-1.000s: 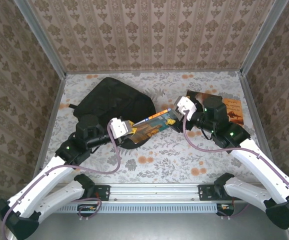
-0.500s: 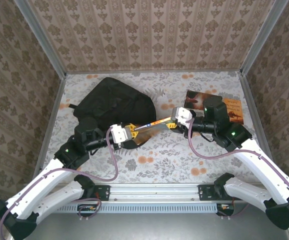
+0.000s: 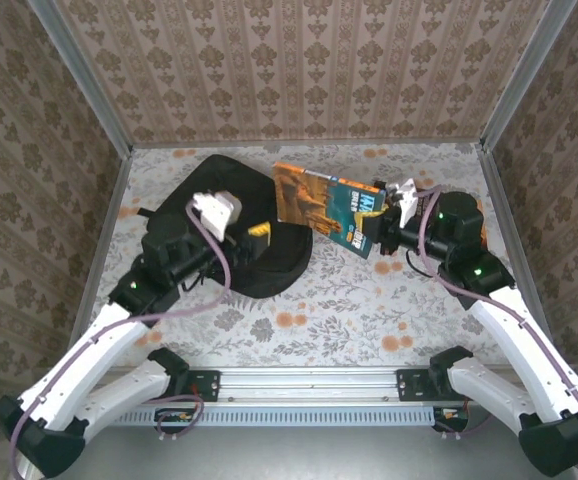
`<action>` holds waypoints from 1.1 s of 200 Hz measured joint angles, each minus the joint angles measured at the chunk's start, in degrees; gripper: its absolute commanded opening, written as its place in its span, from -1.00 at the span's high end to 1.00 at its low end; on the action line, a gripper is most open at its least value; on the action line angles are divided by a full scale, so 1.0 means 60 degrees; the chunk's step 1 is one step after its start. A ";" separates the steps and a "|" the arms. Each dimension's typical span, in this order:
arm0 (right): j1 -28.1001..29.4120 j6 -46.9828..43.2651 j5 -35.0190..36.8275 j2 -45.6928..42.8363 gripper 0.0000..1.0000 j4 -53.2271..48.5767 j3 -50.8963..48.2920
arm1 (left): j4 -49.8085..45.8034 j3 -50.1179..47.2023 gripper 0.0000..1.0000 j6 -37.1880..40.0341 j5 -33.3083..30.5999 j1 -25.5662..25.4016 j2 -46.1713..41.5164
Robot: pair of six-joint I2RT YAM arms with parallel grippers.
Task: Pack the student bag
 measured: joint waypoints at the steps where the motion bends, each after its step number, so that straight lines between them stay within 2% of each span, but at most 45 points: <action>1: -0.0018 0.0124 0.0025 0.0011 1.00 -0.0004 0.0000 | -0.0040 0.0069 -0.66 -0.0146 0.0029 0.0095 0.0080; 26: -0.0098 0.1708 0.0423 0.0058 1.00 -0.0200 -0.0047 | -0.0510 0.0681 -0.70 -0.2069 0.0849 0.1191 0.1067; 53: -0.0444 0.3304 0.0586 0.0084 1.00 -0.0772 -0.0055 | -0.0616 0.0503 -0.80 -0.3712 0.1829 0.1712 0.1749; 72: -0.0900 0.4167 0.0831 0.0291 1.00 -0.1439 -0.0055 | -0.0878 0.0546 -0.80 -0.4284 0.2102 0.1825 0.2218; 90: -0.1282 0.4677 0.1155 0.0528 1.00 -0.2237 -0.0055 | -0.1923 0.1370 -0.83 -0.4149 0.1851 0.1450 0.3158; 109: -0.1563 0.5009 0.1577 0.0616 1.00 -0.2994 -0.0058 | -0.3005 0.2765 -0.85 -0.3585 0.1188 0.0590 0.4470; 141: -0.1796 0.5399 0.1916 0.0568 1.00 -0.3217 -0.0368 | -0.4288 0.4765 -0.84 -0.2856 0.0113 -0.0514 0.6550; 194: -0.1803 0.5847 0.1938 0.0470 1.00 -0.2973 -0.1563 | -0.5588 0.6623 -0.73 -0.2688 -0.0922 -0.0754 0.9052; 220: -0.1803 0.5836 0.1934 0.0164 1.00 -0.2958 -0.1741 | -0.6328 0.7850 -0.55 -0.2747 -0.1341 -0.0849 1.0138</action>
